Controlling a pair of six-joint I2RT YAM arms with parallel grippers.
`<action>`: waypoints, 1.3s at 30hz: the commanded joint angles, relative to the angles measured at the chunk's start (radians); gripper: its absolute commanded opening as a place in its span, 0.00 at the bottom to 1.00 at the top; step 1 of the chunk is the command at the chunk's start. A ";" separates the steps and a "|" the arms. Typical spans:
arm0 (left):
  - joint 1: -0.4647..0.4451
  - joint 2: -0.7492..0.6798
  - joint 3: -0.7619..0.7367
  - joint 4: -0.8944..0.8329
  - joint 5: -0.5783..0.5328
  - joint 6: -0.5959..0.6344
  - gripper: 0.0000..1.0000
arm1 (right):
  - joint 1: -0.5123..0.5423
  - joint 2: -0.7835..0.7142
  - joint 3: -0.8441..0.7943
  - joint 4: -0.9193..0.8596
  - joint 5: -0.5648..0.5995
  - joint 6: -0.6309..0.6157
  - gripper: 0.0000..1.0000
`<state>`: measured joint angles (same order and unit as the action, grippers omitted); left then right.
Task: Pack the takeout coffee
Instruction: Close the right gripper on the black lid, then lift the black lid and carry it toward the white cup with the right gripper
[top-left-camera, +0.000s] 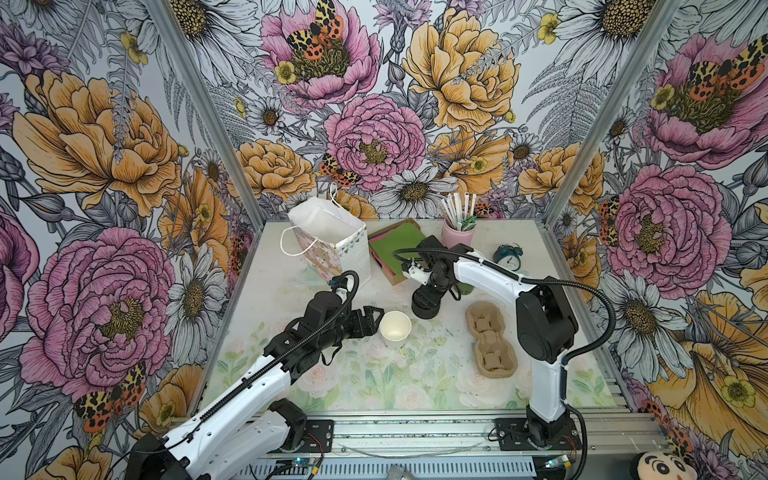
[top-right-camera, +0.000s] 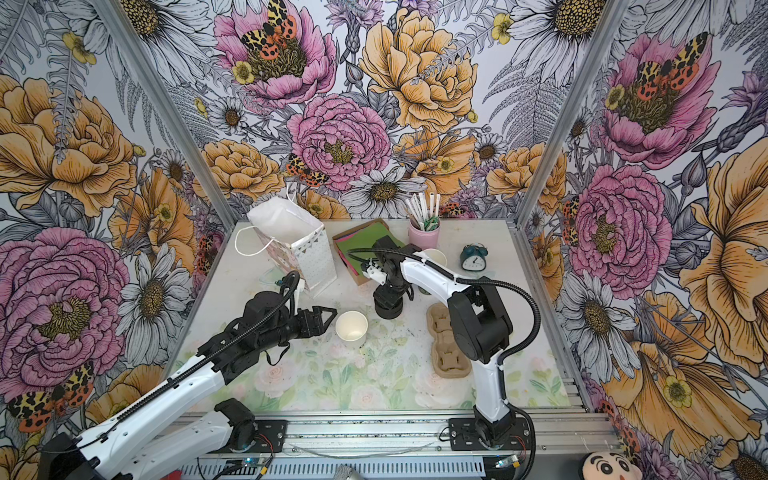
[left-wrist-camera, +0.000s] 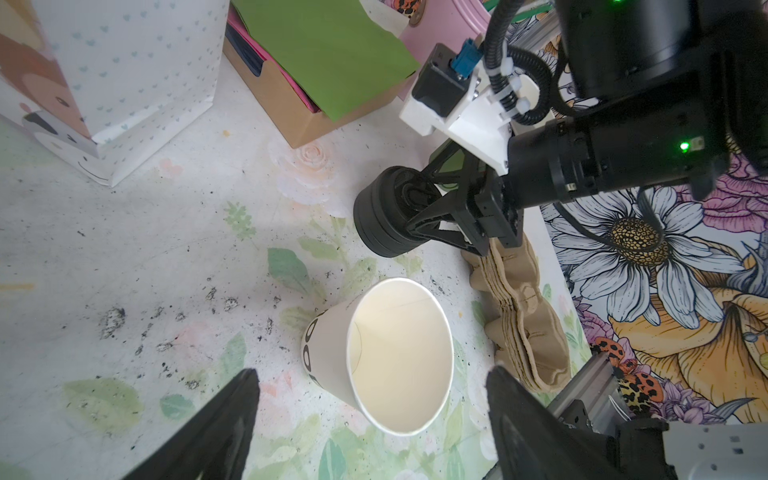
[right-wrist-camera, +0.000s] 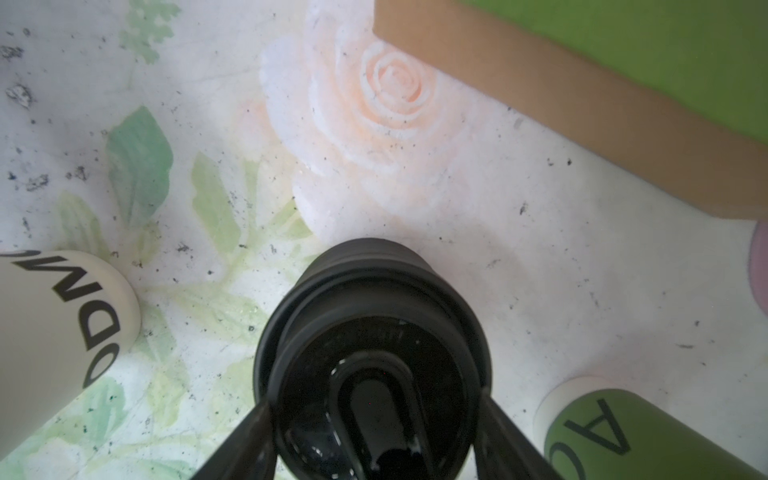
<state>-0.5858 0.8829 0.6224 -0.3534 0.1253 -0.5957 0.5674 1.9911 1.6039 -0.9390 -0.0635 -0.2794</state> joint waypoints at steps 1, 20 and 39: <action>0.009 0.008 -0.015 0.036 0.020 0.001 0.87 | -0.009 -0.069 0.023 -0.011 0.001 0.009 0.60; 0.007 0.024 -0.007 0.056 0.025 -0.010 0.87 | 0.008 -0.286 0.020 -0.011 -0.101 0.095 0.58; 0.139 -0.101 -0.048 0.079 0.134 -0.117 0.80 | 0.302 -0.370 -0.050 -0.046 -0.051 0.217 0.56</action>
<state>-0.4561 0.7853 0.5941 -0.2970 0.2111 -0.6914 0.8402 1.5925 1.5642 -0.9836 -0.1368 -0.0937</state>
